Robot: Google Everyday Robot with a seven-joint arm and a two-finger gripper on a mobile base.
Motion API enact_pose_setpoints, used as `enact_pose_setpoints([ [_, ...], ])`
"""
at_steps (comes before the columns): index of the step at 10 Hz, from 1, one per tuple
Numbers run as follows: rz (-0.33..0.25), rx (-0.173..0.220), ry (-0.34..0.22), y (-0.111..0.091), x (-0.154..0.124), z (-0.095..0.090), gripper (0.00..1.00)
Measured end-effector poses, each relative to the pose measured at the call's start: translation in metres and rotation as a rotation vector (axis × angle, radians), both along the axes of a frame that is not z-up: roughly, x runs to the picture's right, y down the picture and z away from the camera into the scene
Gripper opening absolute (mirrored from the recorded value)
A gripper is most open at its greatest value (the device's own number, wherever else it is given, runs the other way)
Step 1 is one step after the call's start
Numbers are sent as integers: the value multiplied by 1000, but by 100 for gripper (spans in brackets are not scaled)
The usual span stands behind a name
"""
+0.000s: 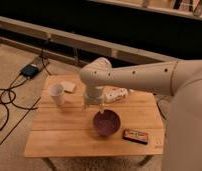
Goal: Move the arm in a circular motion
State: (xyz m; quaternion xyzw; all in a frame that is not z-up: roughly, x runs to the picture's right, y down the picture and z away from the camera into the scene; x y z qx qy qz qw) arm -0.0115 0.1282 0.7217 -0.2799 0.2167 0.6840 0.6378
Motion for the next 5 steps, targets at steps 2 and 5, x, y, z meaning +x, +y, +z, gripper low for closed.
enact_pose_setpoints([
  [2, 65, -5, 83, 18, 45, -4, 65],
  [5, 142, 32, 183, 8, 105, 2, 65],
])
